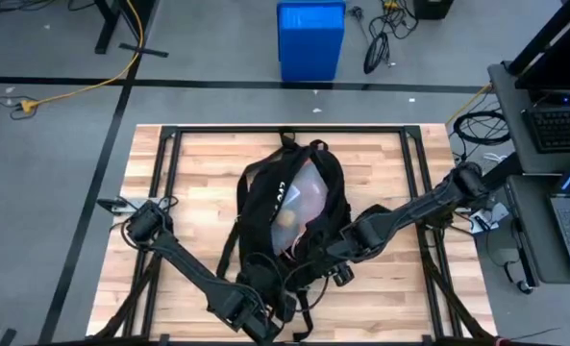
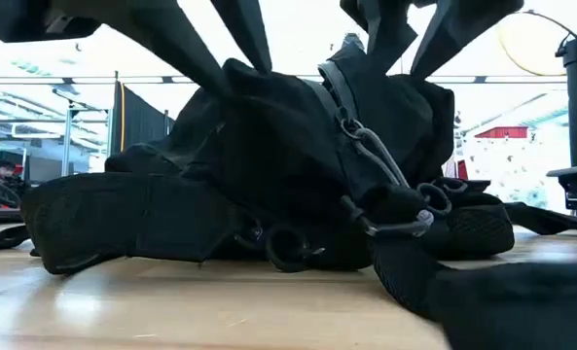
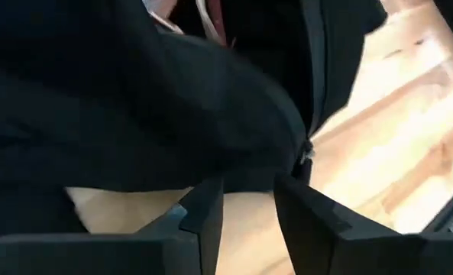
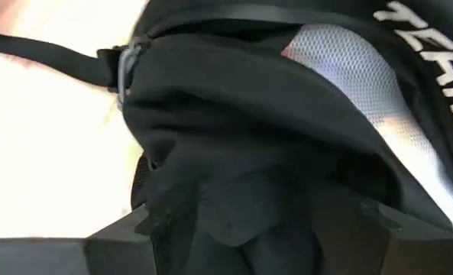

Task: Unpack backpack
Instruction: Close the black backpack

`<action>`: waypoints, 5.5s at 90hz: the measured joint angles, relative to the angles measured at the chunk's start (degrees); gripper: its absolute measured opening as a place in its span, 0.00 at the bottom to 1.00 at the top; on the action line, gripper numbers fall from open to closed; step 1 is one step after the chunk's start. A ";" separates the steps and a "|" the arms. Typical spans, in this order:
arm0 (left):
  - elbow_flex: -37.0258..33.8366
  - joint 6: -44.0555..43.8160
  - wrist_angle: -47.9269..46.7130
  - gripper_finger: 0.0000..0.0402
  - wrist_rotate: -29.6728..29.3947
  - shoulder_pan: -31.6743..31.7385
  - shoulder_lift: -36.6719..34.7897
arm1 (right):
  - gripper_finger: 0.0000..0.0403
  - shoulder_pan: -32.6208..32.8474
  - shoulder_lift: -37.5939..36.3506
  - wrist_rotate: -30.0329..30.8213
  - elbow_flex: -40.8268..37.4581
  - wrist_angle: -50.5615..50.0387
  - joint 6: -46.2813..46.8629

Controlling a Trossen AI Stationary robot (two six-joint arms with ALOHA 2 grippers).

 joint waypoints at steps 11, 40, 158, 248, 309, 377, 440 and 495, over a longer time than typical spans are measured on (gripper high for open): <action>0.00 2.69 1.73 0.28 1.01 -0.34 0.07 | 0.55 -0.06 1.05 0.04 0.00 1.09 -1.19; -0.06 8.55 3.59 0.57 -4.65 -0.27 2.19 | 0.55 -0.07 1.30 0.08 0.00 2.56 -2.39; 5.01 95.81 10.17 0.70 0.29 3.21 5.38 | 0.55 -0.40 1.44 0.01 0.00 4.19 -1.49; 5.40 69.65 -20.05 0.00 16.50 2.40 7.56 | 0.55 0.88 0.01 -0.05 -0.02 -3.76 3.16; 10.45 41.94 -36.84 0.00 16.02 -7.05 7.40 | 0.55 -10.51 -2.43 9.14 -0.02 -2.20 -4.78; 10.80 -18.59 -36.16 0.00 5.82 -7.72 7.35 | 0.55 -20.87 -1.02 -15.17 -0.04 2.04 -12.79; 10.73 -27.41 -35.91 0.28 15.64 -6.26 7.67 | 0.55 -18.01 -1.08 -15.35 -0.04 1.44 -11.85; 10.73 -22.11 -32.02 0.94 11.15 -0.44 13.06 | 0.55 -18.01 -1.08 -15.35 -0.04 2.37 -11.78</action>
